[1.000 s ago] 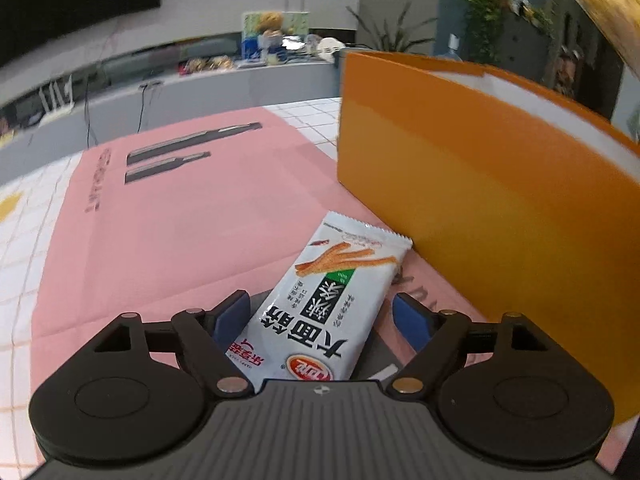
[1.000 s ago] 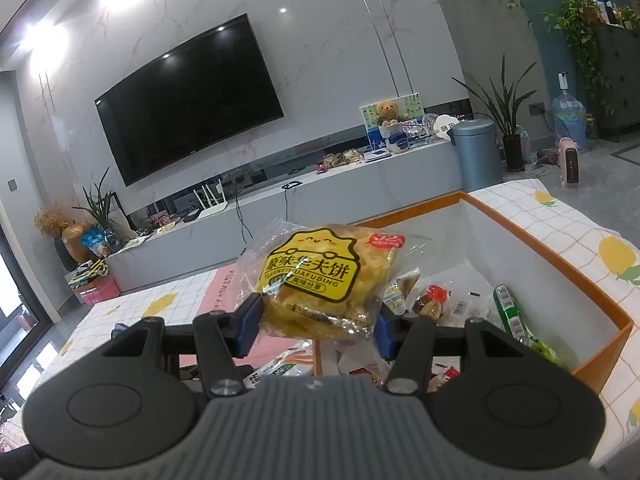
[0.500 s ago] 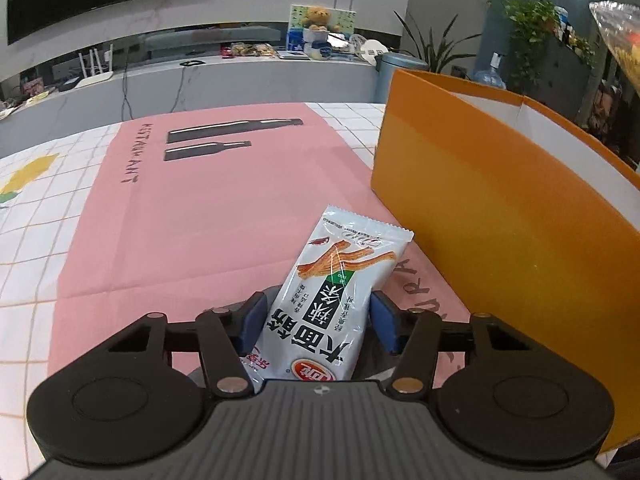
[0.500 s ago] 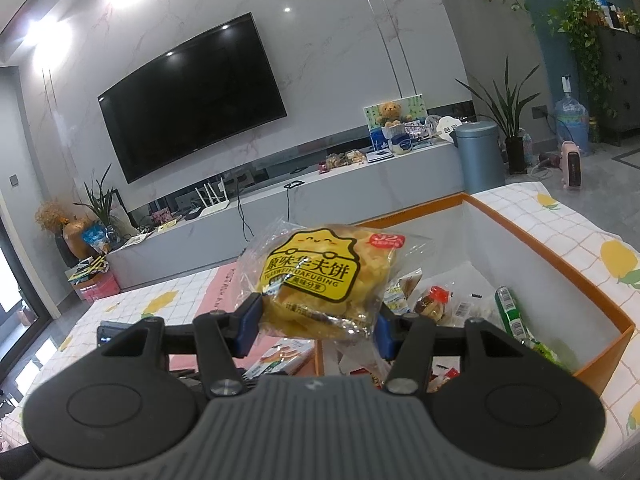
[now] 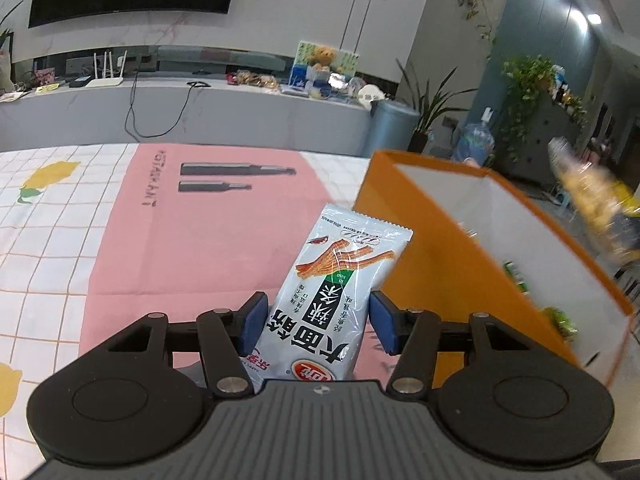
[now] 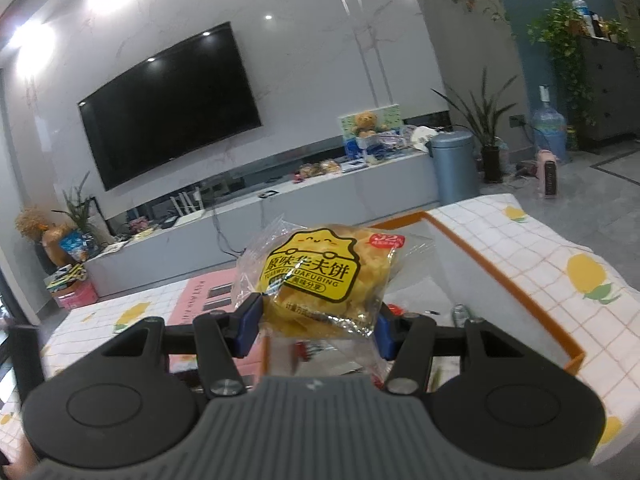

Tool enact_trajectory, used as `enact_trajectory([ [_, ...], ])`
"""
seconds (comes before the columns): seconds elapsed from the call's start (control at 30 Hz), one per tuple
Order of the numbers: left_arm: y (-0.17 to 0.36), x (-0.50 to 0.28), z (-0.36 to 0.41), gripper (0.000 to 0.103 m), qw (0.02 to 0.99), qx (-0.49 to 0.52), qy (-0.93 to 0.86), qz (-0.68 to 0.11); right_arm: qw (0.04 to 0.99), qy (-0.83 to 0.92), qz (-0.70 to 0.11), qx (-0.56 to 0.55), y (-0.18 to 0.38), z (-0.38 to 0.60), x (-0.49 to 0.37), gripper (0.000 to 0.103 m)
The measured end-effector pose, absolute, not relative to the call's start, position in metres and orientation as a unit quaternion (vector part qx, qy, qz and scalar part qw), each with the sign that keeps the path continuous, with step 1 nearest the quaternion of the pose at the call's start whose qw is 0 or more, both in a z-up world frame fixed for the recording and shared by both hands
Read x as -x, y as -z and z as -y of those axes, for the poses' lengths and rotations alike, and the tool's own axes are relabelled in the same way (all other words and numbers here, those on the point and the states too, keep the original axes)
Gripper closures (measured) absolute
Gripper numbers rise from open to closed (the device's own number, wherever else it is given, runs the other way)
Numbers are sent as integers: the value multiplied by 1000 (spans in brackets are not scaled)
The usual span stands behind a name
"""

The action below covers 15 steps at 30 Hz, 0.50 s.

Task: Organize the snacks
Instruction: 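Lower the bread bag into the box and open the right tool while left carries the stick pack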

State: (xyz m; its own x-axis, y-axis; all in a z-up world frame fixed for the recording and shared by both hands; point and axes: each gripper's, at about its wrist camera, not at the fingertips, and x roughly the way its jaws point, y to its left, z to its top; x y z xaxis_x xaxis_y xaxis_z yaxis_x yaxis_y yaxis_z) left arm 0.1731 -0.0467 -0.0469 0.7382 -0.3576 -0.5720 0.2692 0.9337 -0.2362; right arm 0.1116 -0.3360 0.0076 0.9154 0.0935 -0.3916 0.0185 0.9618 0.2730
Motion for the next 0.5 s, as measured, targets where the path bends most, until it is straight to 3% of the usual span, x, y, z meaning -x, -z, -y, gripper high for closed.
enact_trajectory([
  [0.27, 23, -157, 46, 40, 929, 86, 220, -284, 966, -1, -213, -146, 1, 350, -131, 49],
  [0.5, 12, -154, 43, 40, 927, 102, 240, -270, 953, 5, -270, -137, 12, 344, -171, 49],
])
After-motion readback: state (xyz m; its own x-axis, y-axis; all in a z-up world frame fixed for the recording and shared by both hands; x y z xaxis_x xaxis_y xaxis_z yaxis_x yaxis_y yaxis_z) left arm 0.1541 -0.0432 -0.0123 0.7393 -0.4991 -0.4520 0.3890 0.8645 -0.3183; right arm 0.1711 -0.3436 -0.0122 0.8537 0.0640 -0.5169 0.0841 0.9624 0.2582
